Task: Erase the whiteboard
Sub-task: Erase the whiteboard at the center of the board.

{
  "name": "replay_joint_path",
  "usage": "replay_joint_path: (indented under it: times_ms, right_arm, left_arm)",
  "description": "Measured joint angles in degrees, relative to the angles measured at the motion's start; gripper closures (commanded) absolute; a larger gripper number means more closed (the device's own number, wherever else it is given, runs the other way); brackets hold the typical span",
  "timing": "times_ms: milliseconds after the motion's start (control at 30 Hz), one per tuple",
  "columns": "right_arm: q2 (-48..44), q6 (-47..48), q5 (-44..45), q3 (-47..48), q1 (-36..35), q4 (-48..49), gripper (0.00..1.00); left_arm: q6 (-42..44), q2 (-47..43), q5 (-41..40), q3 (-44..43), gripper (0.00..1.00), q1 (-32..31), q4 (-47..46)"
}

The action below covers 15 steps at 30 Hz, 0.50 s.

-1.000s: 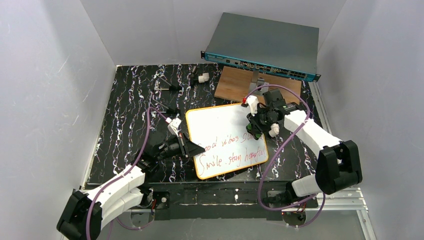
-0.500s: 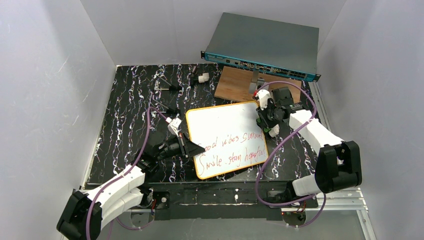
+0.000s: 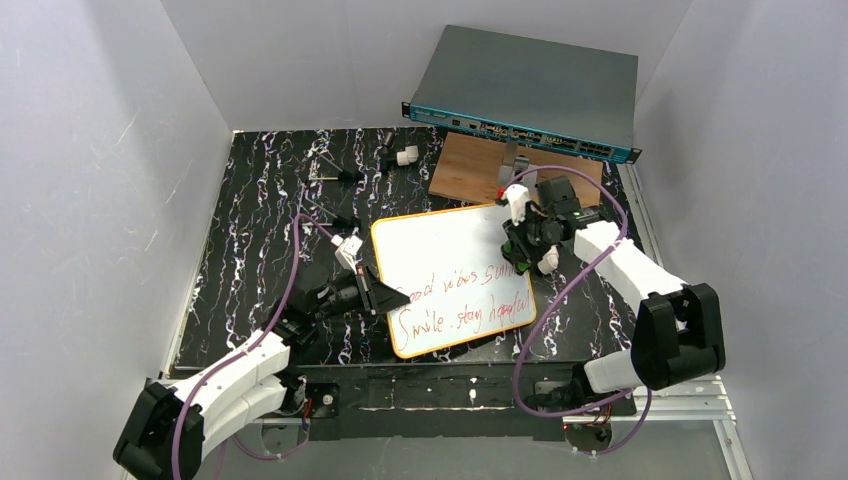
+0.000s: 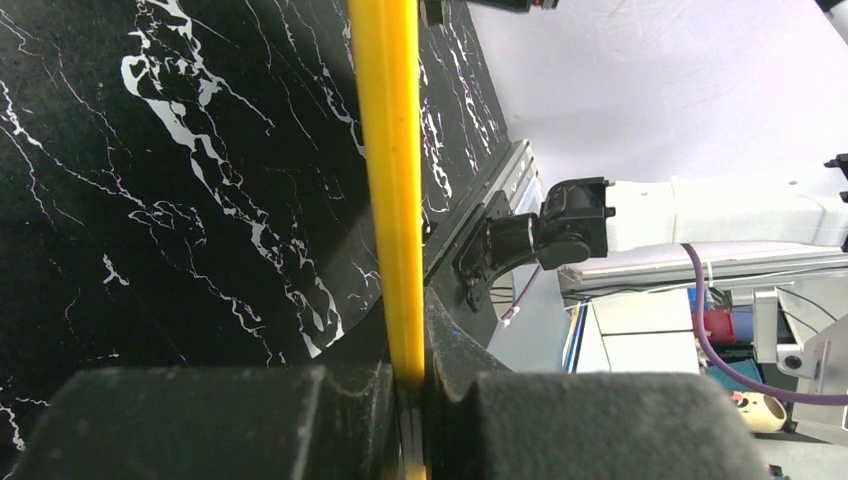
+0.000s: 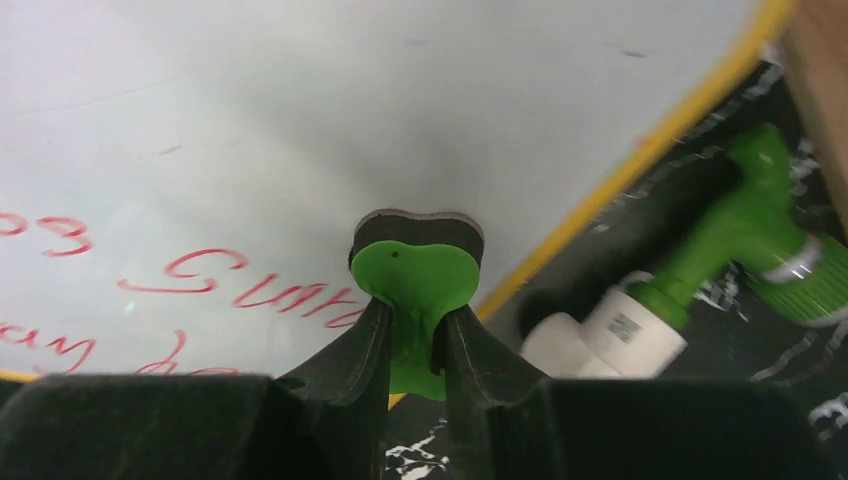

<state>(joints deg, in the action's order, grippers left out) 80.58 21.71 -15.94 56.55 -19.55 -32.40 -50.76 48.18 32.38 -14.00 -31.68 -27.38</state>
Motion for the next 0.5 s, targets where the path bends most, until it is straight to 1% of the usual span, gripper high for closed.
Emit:
replay_joint_path:
  times_ms: [133, 267, 400, 500]
  right_arm:
    - [-0.4, -2.3, 2.7, -0.1, 4.0, 2.6, 0.99]
    - [-0.4, -2.4, 1.4, -0.1, 4.9, 2.8, 0.99]
    - [-0.4, -1.9, 0.3, 0.2, 1.3, 2.2, 0.99]
    - [0.1, -0.9, 0.0, 2.8, -5.2, 0.1, 0.99]
  left_arm:
    - [1.2, 0.0, 0.3, 0.0, 1.00, 0.0, -0.5]
    - [1.8, 0.1, 0.6, 0.0, 1.00, 0.0, -0.9]
    - [1.2, 0.6, 0.6, 0.0, 1.00, 0.0, -1.1]
    - [0.8, 1.5, 0.6, 0.0, 1.00, 0.1, -1.7]
